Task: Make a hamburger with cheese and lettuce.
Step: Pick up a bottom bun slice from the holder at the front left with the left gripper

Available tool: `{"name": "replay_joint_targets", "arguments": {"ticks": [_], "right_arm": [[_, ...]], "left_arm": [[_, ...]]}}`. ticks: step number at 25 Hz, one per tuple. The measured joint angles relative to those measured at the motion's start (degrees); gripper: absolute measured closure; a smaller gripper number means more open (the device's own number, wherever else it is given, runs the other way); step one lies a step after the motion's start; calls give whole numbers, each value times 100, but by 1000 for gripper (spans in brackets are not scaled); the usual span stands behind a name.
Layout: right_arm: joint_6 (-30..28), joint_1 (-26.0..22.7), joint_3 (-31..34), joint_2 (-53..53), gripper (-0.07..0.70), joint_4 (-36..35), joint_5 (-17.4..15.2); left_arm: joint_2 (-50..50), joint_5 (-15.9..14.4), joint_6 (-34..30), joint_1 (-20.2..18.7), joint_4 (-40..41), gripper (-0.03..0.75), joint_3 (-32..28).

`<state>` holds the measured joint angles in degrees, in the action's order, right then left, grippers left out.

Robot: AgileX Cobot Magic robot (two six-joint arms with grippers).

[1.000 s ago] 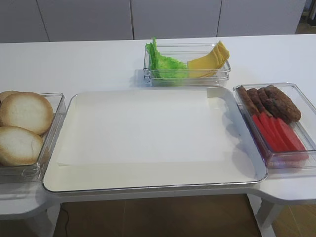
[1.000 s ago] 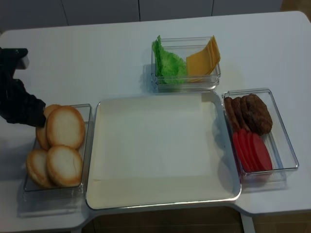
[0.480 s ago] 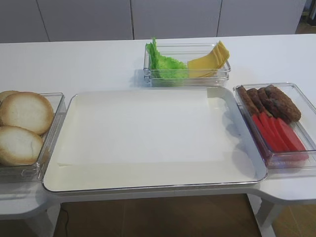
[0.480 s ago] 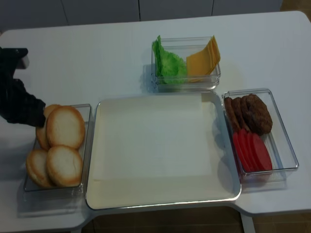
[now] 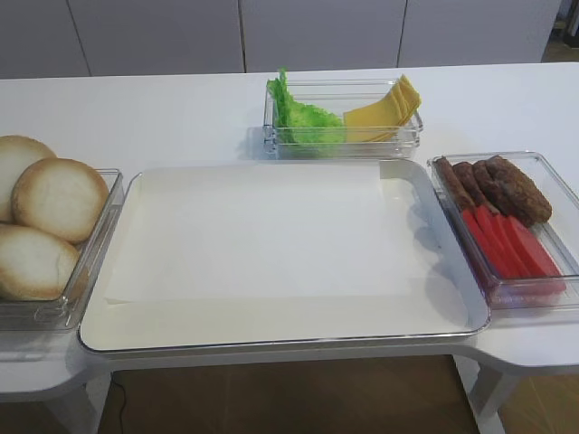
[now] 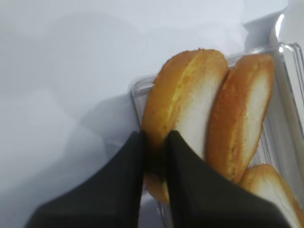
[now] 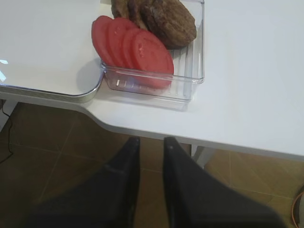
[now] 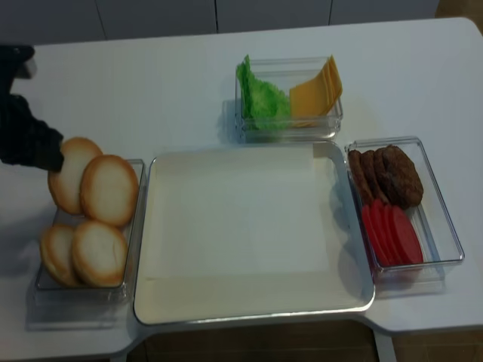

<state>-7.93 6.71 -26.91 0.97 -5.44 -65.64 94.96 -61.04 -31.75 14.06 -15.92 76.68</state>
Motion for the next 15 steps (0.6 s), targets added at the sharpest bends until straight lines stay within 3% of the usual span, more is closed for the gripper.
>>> {"name": "replay_joint_targets", "arguments": {"ticks": [8, 15], "right_arm": [[0, 0, 0, 0, 496, 0, 0], [0, 0, 0, 0, 496, 0, 0]], "left_arm": [[-9, -421, 442, 0, 345, 629, 609], [-386, -542, 530, 0, 513, 631, 1002]]}}
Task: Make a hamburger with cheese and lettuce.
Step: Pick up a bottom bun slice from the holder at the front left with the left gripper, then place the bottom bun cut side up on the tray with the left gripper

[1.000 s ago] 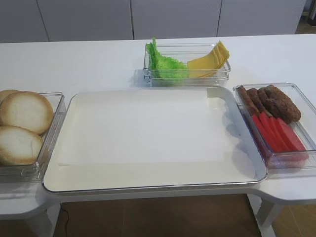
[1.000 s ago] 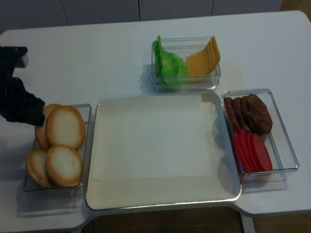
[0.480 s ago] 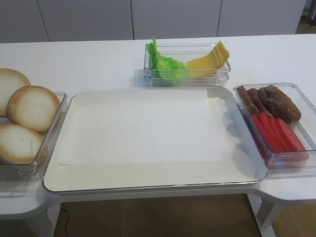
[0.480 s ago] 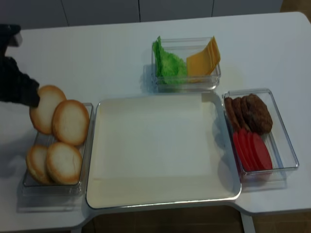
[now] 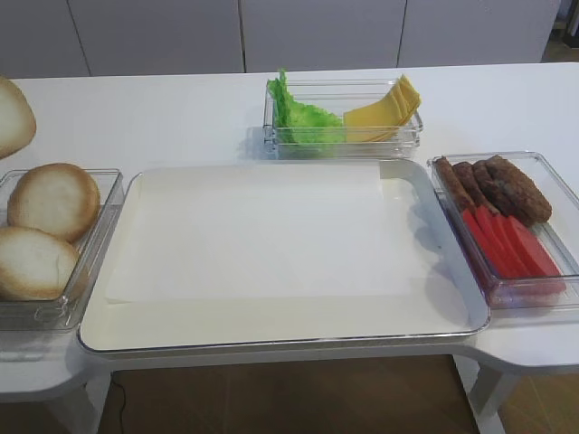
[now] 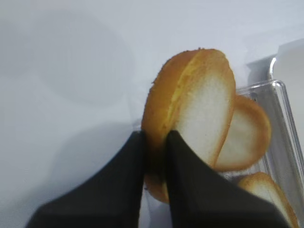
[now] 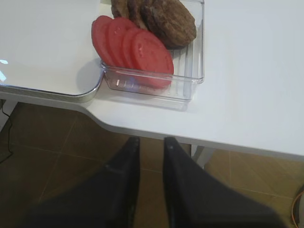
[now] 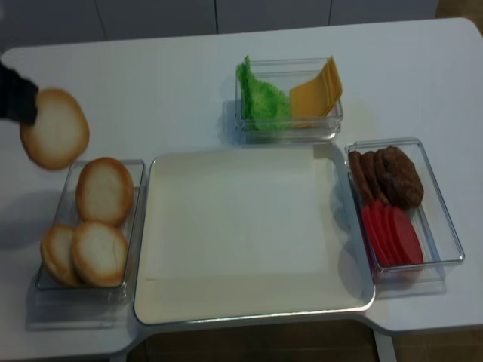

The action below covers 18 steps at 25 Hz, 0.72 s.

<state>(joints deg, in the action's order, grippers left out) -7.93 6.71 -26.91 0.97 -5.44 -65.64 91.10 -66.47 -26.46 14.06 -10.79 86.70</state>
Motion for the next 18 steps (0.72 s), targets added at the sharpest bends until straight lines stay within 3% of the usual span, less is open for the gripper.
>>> {"name": "replay_joint_targets", "arguments": {"ticks": [7, 12, 18], "right_arm": [[0, 0, 0, 0, 496, 0, 0], [0, 0, 0, 0, 496, 0, 0], [0, 0, 0, 0, 496, 0, 0]], "left_arm": [[-407, -145, 202, 0, -87, 631, 66], [-459, -432, 225, -49, -906, 632, 66], [-459, -468, 192, -750, -1328, 634, 66]]}}
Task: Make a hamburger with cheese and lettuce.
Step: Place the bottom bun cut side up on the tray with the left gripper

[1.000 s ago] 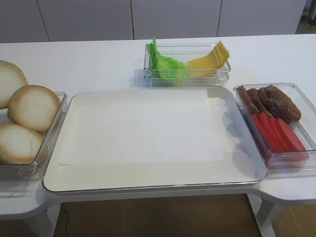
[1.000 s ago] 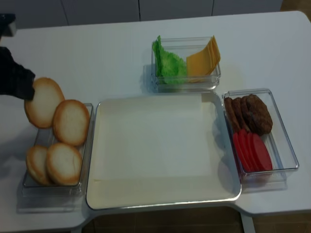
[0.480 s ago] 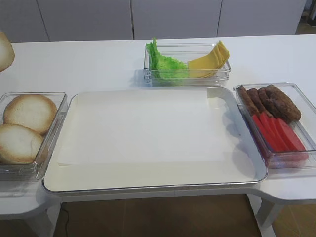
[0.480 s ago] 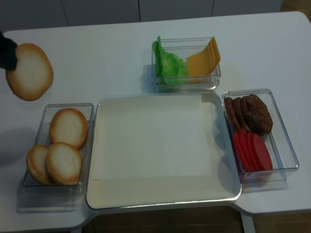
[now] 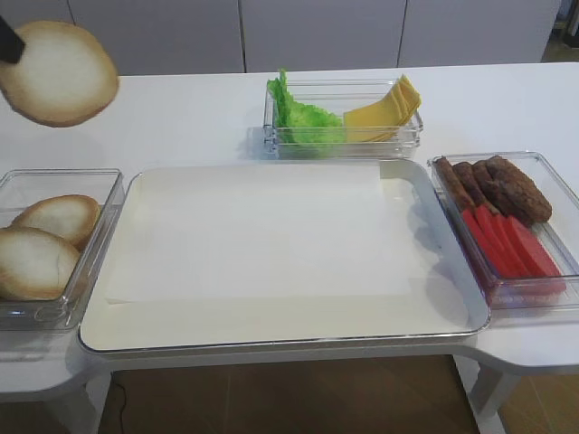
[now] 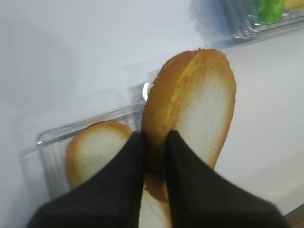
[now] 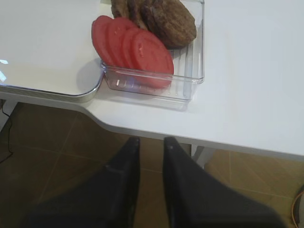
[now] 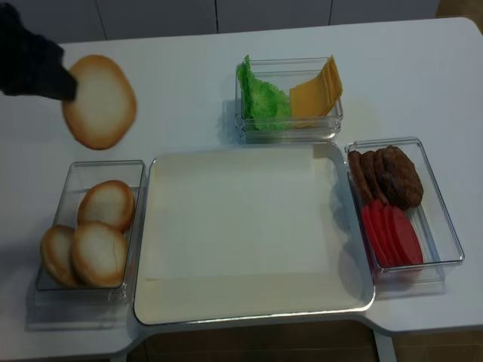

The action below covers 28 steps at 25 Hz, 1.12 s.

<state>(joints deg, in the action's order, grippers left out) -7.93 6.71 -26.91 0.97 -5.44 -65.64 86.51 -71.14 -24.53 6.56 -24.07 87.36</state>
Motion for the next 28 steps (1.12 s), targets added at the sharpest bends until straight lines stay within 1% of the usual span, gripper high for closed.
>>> {"name": "replay_joint_targets", "arguments": {"ticks": [6, 10, 13, 15, 21, 28], "right_arm": [[0, 0, 0, 0, 496, 0, 0], [0, 0, 0, 0, 496, 0, 0], [0, 0, 0, 0, 496, 0, 0], [0, 0, 0, 0, 496, 0, 0], [0, 0, 0, 0, 496, 0, 0], [0, 0, 0, 0, 496, 0, 0]], "left_arm": [[226, -11, 2, -1120, -266, 634, 10], [584, -11, 74, -1654, -600, 634, 10], [933, -11, 85, -1947, -870, 634, 10], [1131, 26, 94, -2062, -1057, 634, 10], [1706, 388, 244, -2180, -1402, 634, 10], [2176, 489, 317, -2180, -1495, 634, 10]]}}
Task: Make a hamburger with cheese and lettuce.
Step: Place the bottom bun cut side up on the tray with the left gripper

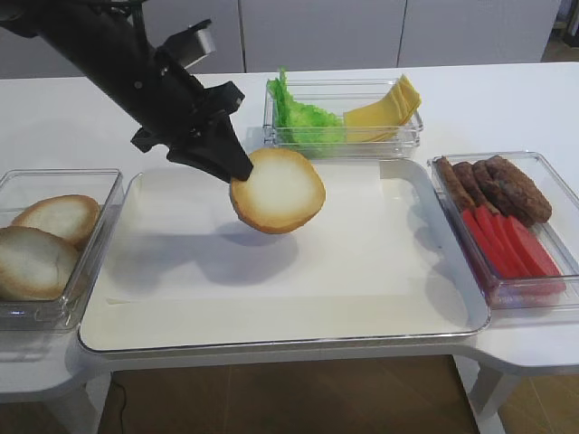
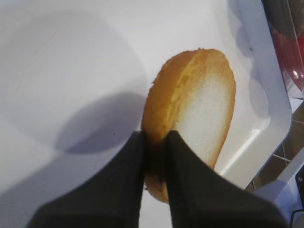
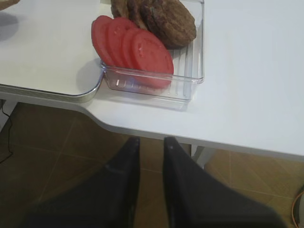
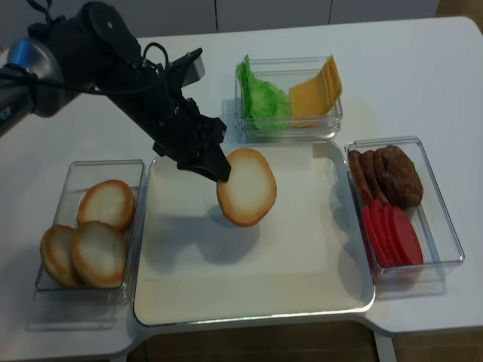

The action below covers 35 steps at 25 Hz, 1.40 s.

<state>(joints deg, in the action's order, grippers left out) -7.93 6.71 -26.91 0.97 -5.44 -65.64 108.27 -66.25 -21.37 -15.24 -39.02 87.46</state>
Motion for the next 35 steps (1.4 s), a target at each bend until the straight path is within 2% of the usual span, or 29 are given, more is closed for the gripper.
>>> {"name": "replay_joint_targets", "arguments": {"ticks": [9, 35], "right_arm": [[0, 0, 0, 0, 496, 0, 0], [0, 0, 0, 0, 496, 0, 0]], "left_arm": [[286, 183, 0, 0, -12, 636, 0], [596, 245, 111, -9, -12, 637, 8]]}}
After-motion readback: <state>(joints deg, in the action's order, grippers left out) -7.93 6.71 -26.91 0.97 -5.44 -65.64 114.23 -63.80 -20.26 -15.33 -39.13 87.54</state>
